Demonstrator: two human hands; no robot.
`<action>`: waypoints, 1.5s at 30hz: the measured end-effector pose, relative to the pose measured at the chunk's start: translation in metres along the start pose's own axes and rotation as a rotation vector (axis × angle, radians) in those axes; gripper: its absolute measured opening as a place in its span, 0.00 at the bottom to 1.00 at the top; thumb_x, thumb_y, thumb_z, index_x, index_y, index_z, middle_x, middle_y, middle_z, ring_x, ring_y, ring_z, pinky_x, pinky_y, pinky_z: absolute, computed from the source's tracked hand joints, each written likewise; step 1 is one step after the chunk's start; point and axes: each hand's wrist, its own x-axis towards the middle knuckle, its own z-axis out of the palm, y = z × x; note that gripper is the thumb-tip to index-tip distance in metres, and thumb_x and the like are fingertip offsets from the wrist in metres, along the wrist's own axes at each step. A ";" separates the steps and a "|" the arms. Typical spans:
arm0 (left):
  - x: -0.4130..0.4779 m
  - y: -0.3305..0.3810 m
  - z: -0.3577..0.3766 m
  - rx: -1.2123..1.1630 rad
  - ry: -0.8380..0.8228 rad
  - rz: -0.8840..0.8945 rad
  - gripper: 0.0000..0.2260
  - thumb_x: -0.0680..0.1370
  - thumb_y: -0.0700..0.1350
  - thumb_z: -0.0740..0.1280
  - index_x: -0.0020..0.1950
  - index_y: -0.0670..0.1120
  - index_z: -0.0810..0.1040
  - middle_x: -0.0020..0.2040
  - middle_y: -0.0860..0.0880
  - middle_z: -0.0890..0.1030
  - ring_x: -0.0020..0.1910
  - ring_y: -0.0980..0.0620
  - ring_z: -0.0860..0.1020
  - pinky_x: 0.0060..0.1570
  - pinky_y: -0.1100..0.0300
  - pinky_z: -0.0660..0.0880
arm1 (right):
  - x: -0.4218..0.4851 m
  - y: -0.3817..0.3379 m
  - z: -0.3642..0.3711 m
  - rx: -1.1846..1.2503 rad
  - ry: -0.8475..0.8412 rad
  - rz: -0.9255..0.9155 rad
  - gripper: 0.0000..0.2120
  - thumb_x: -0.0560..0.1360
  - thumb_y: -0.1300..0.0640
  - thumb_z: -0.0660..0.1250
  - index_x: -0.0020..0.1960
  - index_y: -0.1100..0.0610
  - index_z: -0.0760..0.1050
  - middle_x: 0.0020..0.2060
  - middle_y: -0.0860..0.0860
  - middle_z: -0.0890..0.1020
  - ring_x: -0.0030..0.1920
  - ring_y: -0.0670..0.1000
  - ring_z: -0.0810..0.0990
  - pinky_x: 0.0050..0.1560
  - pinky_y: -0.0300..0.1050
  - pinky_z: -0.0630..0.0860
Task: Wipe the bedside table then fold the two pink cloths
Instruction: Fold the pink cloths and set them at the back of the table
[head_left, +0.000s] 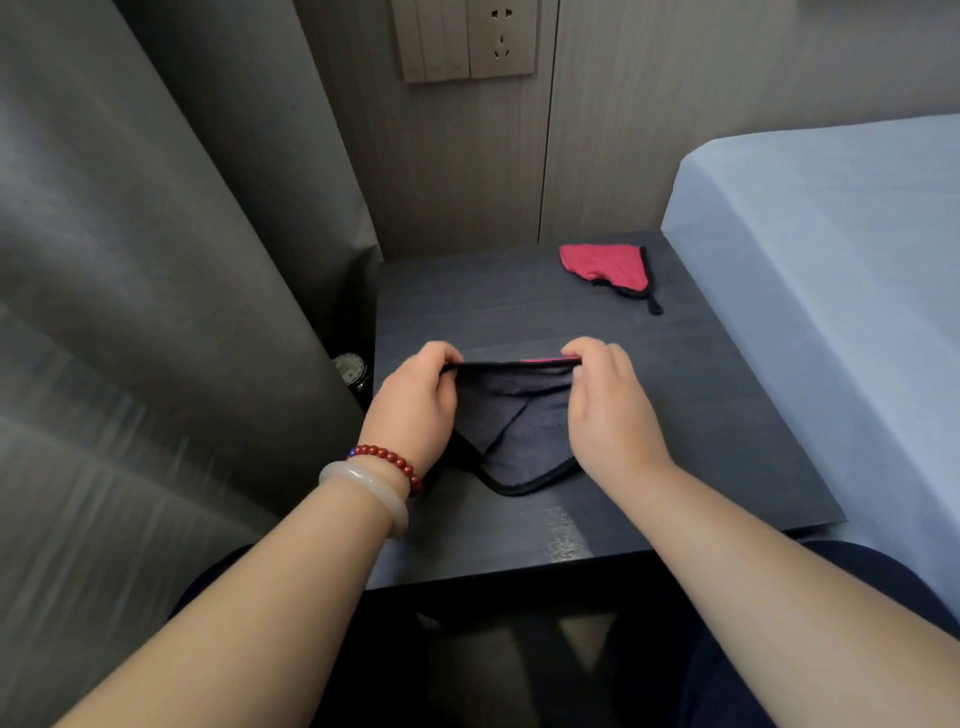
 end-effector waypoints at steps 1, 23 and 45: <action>0.003 0.006 -0.007 -0.029 0.044 0.018 0.07 0.79 0.41 0.63 0.54 0.50 0.77 0.48 0.50 0.81 0.48 0.48 0.78 0.50 0.55 0.74 | 0.003 -0.004 -0.006 0.008 0.014 -0.030 0.10 0.79 0.56 0.61 0.60 0.52 0.70 0.51 0.50 0.72 0.44 0.52 0.74 0.44 0.45 0.71; 0.061 -0.002 -0.009 0.393 -0.133 0.214 0.10 0.75 0.42 0.63 0.53 0.47 0.81 0.50 0.46 0.83 0.50 0.42 0.80 0.52 0.48 0.76 | 0.065 0.007 -0.020 -0.173 -0.056 -0.057 0.14 0.77 0.61 0.63 0.61 0.55 0.80 0.59 0.52 0.80 0.60 0.55 0.77 0.59 0.48 0.73; -0.021 -0.004 0.030 0.529 -0.501 0.333 0.29 0.79 0.64 0.51 0.78 0.53 0.59 0.79 0.50 0.56 0.78 0.47 0.53 0.75 0.48 0.49 | -0.035 0.053 -0.004 -0.352 -0.240 -0.324 0.18 0.68 0.55 0.55 0.44 0.55 0.84 0.53 0.53 0.84 0.58 0.55 0.81 0.62 0.58 0.73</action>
